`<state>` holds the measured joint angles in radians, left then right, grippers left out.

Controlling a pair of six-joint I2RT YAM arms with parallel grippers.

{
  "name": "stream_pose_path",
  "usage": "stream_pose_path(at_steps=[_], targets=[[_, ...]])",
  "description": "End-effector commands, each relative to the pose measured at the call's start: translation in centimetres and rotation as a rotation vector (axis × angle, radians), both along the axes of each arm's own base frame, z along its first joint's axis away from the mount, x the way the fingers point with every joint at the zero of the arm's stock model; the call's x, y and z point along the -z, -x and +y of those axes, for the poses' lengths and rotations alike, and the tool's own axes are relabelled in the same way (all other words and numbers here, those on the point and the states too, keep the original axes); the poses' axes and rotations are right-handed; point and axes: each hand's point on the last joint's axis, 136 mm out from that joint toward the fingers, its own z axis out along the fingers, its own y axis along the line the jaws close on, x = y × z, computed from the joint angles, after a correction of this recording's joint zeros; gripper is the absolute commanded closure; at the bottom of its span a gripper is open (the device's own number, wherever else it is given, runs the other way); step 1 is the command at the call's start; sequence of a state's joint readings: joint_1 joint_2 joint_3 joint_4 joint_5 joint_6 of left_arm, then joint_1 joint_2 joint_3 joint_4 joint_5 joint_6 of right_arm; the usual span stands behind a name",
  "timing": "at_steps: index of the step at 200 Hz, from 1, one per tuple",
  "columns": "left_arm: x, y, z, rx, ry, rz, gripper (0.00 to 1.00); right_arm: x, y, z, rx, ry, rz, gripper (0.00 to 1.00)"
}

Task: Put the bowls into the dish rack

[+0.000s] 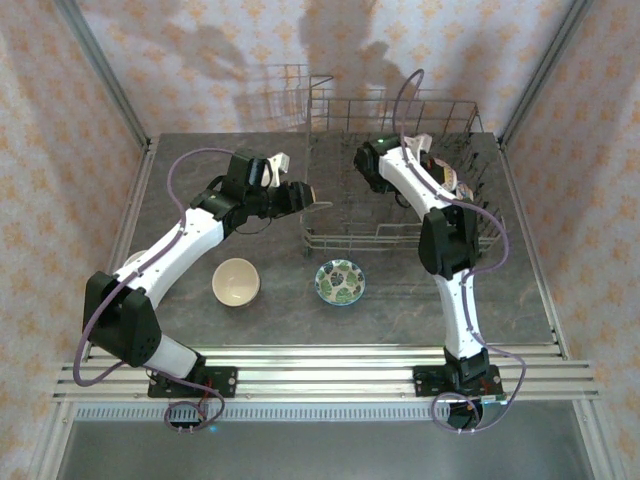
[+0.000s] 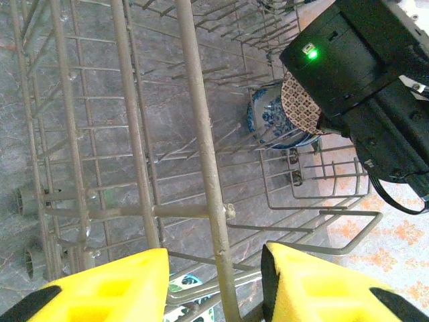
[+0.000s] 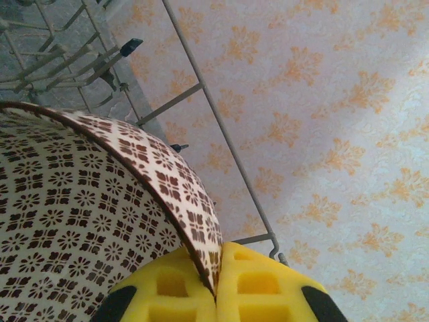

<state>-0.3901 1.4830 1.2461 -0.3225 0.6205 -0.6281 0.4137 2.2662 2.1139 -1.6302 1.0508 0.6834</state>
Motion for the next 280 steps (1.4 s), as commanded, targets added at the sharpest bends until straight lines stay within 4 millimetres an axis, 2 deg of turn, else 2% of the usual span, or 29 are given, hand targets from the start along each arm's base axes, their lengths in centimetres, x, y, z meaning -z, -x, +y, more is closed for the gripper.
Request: stream_pose_path(at_steps=[1,73,83,126,138,183,206,228,280], targets=[[0.1,1.6,0.8,0.020,-0.020,0.023,0.59,3.6,2.6,-1.0,0.065,-0.007,0.265,1.00],[-0.6,0.7,3.2,-0.043,-0.027,0.003,0.58,3.8,3.1,-0.3,0.055,-0.019,0.285,1.00],[-0.5,0.6,3.5,-0.050,-0.029,0.003,0.58,3.7,3.1,-0.1,0.048,-0.017,0.281,0.96],[-0.3,0.3,4.3,-0.073,-0.032,0.002,0.58,4.1,3.2,0.6,0.034,-0.015,0.295,0.93],[-0.3,0.2,4.5,-0.080,-0.031,0.001,0.58,4.2,3.3,0.9,0.030,-0.018,0.294,0.86],[-0.4,-0.2,5.0,-0.097,-0.032,-0.006,0.58,4.1,3.2,1.5,0.016,-0.023,0.293,0.75],[-0.2,-0.4,5.1,-0.104,-0.030,-0.003,0.58,4.4,3.1,1.9,0.012,-0.035,0.298,0.66],[-0.2,-0.7,5.2,-0.106,-0.028,-0.003,0.58,5.0,3.0,2.1,0.018,-0.048,0.309,0.64],[0.3,-1.2,5.4,-0.115,-0.030,0.011,0.58,5.8,2.7,2.6,0.020,-0.076,0.336,0.44]])
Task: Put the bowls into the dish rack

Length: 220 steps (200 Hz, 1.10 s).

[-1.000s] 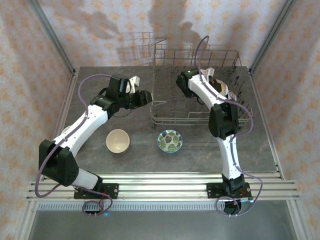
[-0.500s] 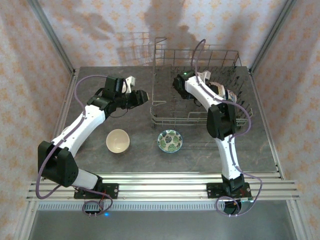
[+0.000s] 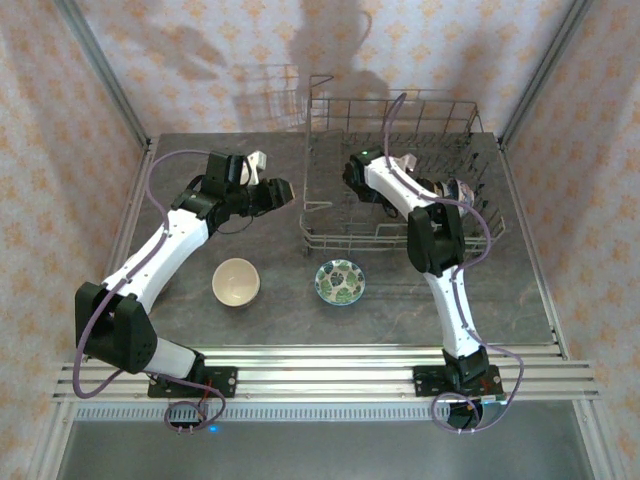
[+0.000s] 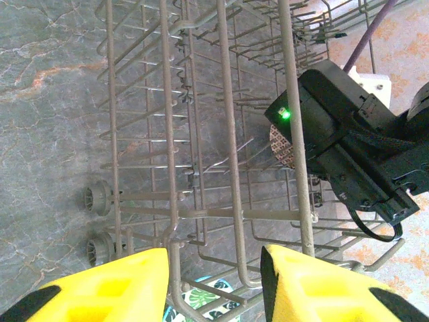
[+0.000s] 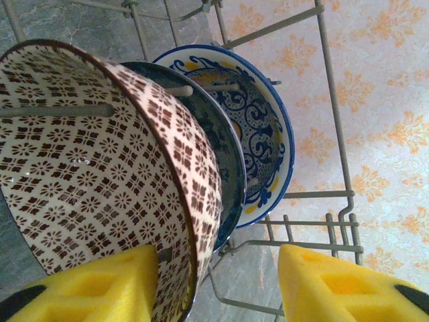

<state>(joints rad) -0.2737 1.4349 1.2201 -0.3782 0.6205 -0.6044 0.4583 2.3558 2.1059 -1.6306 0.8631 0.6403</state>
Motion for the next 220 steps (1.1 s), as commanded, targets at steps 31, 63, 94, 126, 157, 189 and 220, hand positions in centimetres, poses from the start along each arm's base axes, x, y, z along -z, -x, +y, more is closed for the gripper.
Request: stream_pose_path(at_steps=[31,63,94,126,157,189,220], targets=[[0.3,-0.7,0.6,-0.017,-0.010,-0.001,0.58,-2.1,1.3,0.1,-0.002,-0.007,0.095,0.30],[0.8,-0.8,0.7,-0.014,-0.025,0.020,0.54,-4.9,0.6,1.2,-0.076,0.006,0.046,0.19],[0.9,-1.0,1.2,-0.030,-0.057,0.030,0.45,-5.9,0.4,2.1,-0.105,-0.051,0.027,0.14],[0.7,-0.9,2.2,-0.084,-0.089,0.029,0.38,-5.8,0.1,3.6,-0.177,-0.198,0.011,0.08],[1.1,0.7,3.7,-0.151,-0.138,0.063,0.36,-7.3,0.3,5.0,-0.259,-0.342,-0.028,0.08],[1.9,3.5,4.1,-0.170,-0.195,0.112,0.35,-8.7,2.1,6.1,-0.320,-0.491,-0.027,0.08],[2.4,6.5,1.9,-0.135,-0.268,0.128,0.33,-9.5,4.6,7.0,-0.375,-0.655,-0.068,0.08]])
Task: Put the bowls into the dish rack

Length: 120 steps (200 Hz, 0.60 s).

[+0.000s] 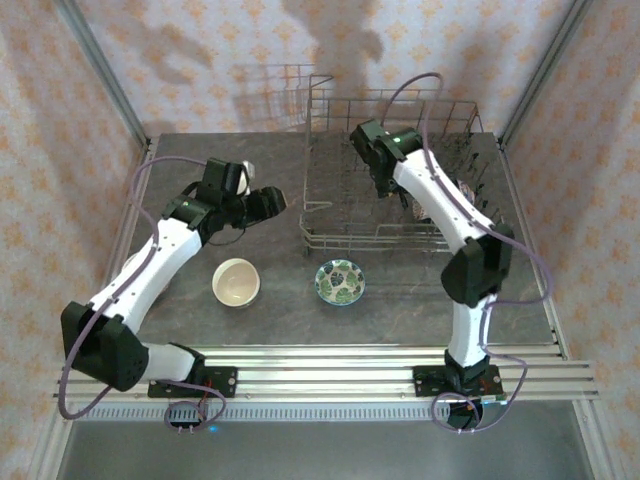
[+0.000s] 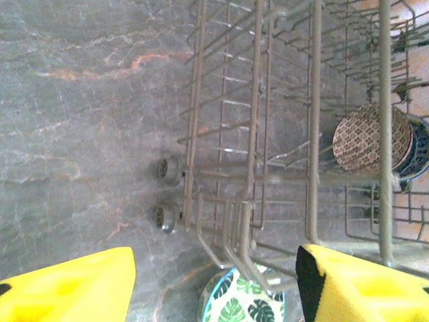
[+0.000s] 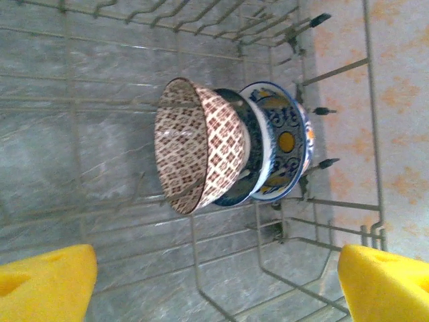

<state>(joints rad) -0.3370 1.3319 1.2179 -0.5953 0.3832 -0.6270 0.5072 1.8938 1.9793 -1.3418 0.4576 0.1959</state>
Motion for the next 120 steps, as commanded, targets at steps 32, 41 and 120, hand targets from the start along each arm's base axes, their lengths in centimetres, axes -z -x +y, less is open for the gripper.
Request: stream_pose_path(at_steps=[32,41,120], targets=[[4.1,6.1,-3.5,0.016,-0.098,0.084,0.32,-0.7,4.6,1.5,-0.101,-0.278,-0.037,0.08],[4.8,6.7,-4.4,0.036,-0.091,0.094,0.32,-0.9,5.6,1.4,-0.104,-0.305,-0.037,0.08],[12.4,9.5,-8.0,0.141,-0.089,0.241,0.31,-1.0,10.3,-2.2,-0.055,-0.348,-0.183,0.06]])
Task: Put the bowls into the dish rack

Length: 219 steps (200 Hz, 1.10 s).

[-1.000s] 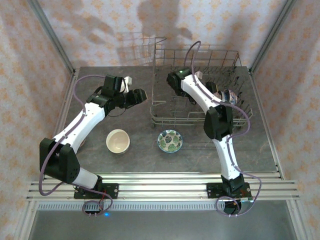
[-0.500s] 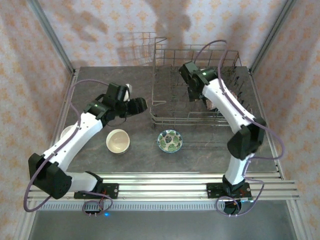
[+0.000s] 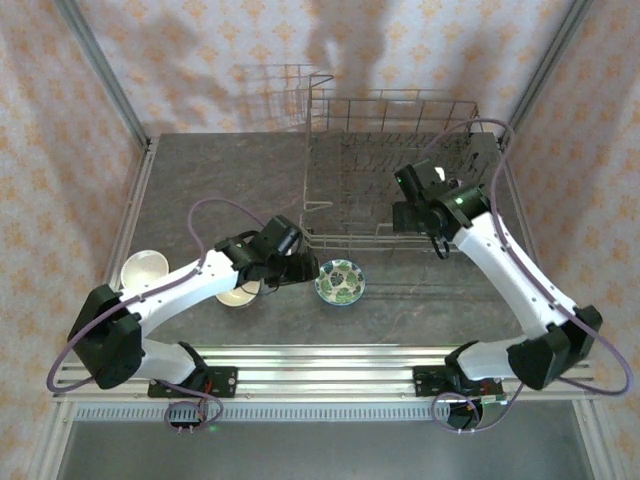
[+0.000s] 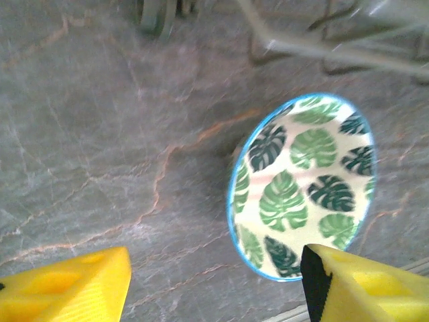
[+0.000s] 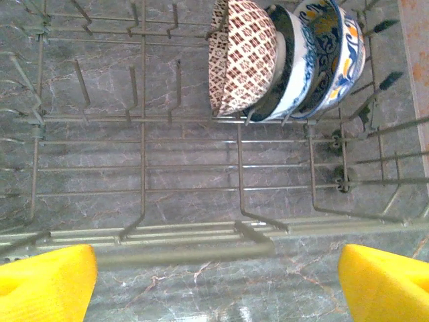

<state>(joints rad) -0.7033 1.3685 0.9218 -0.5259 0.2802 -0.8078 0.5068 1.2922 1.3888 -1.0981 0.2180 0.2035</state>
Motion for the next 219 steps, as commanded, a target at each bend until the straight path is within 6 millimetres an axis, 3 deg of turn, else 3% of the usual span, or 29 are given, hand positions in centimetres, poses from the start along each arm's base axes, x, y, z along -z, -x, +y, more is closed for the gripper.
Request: stream_pose_path(at_steps=[1,44,79,149,219], targets=[[0.3,-0.6,-0.9,-0.020,0.031,-0.020,0.31,-0.4,0.0,-0.6,0.033,-0.029,-0.063,0.06],[2.8,-0.4,-3.1,0.029,0.047,0.021,0.31,0.5,0.3,0.1,0.050,-0.077,-0.026,0.07],[4.1,-0.5,-3.6,0.031,0.049,0.030,0.32,0.3,0.5,0.2,0.051,-0.085,-0.021,0.07],[5.9,-0.4,-4.7,0.037,0.037,0.044,0.48,0.5,0.9,0.4,0.044,-0.099,0.000,0.08],[5.6,-0.5,-4.6,0.027,0.021,0.023,0.68,1.0,1.1,0.4,0.032,-0.093,0.016,0.08]])
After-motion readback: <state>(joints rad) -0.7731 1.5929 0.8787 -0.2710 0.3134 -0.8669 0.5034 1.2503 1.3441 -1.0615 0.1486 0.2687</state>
